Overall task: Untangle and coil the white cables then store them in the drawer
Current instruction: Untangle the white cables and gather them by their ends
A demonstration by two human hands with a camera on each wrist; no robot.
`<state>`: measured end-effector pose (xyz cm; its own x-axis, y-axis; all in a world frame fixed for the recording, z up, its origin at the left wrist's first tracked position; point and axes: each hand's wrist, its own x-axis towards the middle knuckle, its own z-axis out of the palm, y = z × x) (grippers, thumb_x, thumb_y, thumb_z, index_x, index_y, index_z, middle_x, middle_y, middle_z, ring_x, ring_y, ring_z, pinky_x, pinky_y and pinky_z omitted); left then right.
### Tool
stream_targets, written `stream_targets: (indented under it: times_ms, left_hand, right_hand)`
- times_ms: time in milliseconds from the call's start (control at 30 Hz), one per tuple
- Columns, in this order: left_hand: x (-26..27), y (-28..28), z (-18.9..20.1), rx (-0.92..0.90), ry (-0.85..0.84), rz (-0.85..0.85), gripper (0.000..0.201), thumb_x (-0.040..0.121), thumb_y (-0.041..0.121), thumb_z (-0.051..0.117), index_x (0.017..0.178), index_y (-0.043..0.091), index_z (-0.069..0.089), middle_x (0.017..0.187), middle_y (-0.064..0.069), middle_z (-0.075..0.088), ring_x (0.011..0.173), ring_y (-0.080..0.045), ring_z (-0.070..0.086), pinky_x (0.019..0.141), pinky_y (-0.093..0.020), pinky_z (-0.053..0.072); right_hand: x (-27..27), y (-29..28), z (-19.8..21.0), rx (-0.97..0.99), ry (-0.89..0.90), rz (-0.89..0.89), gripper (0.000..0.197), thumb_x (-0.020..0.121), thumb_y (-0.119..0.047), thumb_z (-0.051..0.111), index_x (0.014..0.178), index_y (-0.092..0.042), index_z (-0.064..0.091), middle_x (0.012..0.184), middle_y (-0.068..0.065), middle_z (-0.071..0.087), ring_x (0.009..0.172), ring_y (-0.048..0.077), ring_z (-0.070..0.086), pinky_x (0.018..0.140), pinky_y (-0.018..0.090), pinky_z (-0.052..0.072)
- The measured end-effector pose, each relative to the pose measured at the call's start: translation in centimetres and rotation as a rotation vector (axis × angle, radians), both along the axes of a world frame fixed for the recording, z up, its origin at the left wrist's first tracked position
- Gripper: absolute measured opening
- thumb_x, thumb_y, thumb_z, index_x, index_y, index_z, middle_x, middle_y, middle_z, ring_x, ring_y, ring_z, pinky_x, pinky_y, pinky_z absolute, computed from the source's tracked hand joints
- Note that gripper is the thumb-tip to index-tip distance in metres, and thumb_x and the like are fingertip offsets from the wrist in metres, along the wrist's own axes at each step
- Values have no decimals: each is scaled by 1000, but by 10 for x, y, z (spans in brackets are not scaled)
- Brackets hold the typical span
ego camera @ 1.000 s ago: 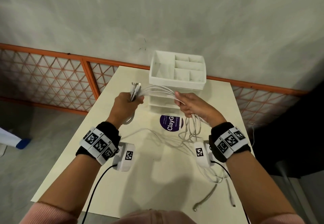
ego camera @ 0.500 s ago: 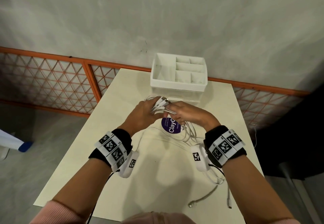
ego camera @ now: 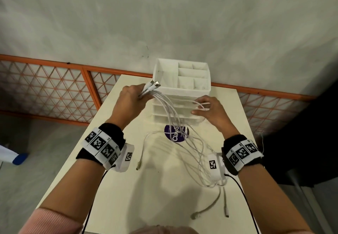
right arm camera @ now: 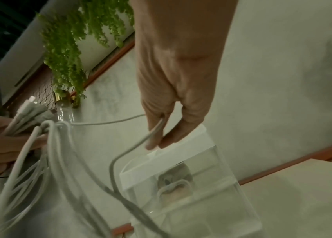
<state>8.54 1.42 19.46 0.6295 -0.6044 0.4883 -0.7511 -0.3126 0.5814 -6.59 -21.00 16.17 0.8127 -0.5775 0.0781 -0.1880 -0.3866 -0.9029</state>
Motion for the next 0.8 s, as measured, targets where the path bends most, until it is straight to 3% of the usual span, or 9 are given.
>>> stream_targets:
  times_ms: [67, 133, 200, 333, 433, 500, 567, 667, 800]
  left_hand:
    - [-1, -1, 7, -37, -8, 0, 28, 86, 20, 68, 67, 11, 50, 50, 2, 37, 52, -26, 35, 47, -27, 25]
    - [-2, -2, 11, -55, -7, 10, 31, 86, 19, 68, 66, 15, 45, 49, 6, 35, 52, -25, 34, 47, -28, 21]
    - [-1, -2, 14, -87, 6, 56, 35, 85, 17, 69, 64, 16, 41, 49, 6, 33, 52, -25, 32, 48, -31, 17]
    - [2, 0, 24, -128, 26, 163, 52, 86, 16, 68, 53, 24, 28, 47, 8, 27, 45, -11, 23, 46, -27, 21]
    - [5, 3, 29, -171, 27, 205, 44, 87, 15, 66, 56, 15, 35, 47, 8, 28, 44, -8, 24, 45, -27, 20]
    - [7, 3, 28, -189, 33, 221, 35, 87, 15, 66, 62, 10, 41, 47, 8, 30, 45, -9, 25, 43, -24, 19]
    - [7, 1, 24, -188, 32, 227, 32, 87, 16, 66, 64, 10, 45, 48, 5, 33, 46, -16, 29, 44, -24, 20]
    - [13, -2, 17, -222, 81, 260, 31, 86, 18, 67, 64, 7, 48, 53, -7, 41, 55, -23, 38, 47, -31, 20]
    - [18, -1, 17, -242, 135, 312, 39, 87, 15, 65, 56, 11, 41, 49, 4, 33, 46, -17, 30, 41, -22, 23]
  right_hand:
    - [4, -7, -1, 1, -32, -112, 21, 74, -8, 78, 83, -19, 62, 90, 3, 65, 76, 14, 62, 62, 15, 48]
    - [6, -9, 3, 104, -99, -157, 13, 83, -11, 70, 78, -16, 59, 60, -4, 67, 56, 11, 64, 56, 20, 47]
    - [6, -5, 10, 189, -130, -130, 17, 87, -19, 66, 73, -11, 59, 39, -8, 54, 37, 7, 51, 51, 22, 46]
    - [2, -10, 13, -127, -145, -224, 40, 76, -34, 76, 55, -7, 54, 47, 0, 46, 42, 5, 35, 44, 10, 31]
    - [1, -23, 8, -372, -112, -274, 27, 78, -20, 76, 68, -10, 52, 57, -5, 40, 50, 6, 36, 51, 14, 30]
    - [1, -29, 0, -237, -122, -287, 16, 85, -14, 68, 79, -14, 52, 60, -5, 48, 50, 4, 48, 57, 16, 37]
    - [0, -27, -5, 90, -207, -181, 10, 94, -13, 54, 84, -15, 54, 58, -1, 60, 50, 6, 62, 61, 25, 51]
    - [-2, -12, -4, 409, -238, -3, 35, 101, -26, 38, 79, -9, 59, 42, -5, 49, 42, 10, 56, 57, 25, 54]
    - [-6, -3, -1, 160, -10, 15, 57, 94, -48, 44, 58, -7, 58, 33, -8, 30, 34, 9, 30, 45, 17, 32]
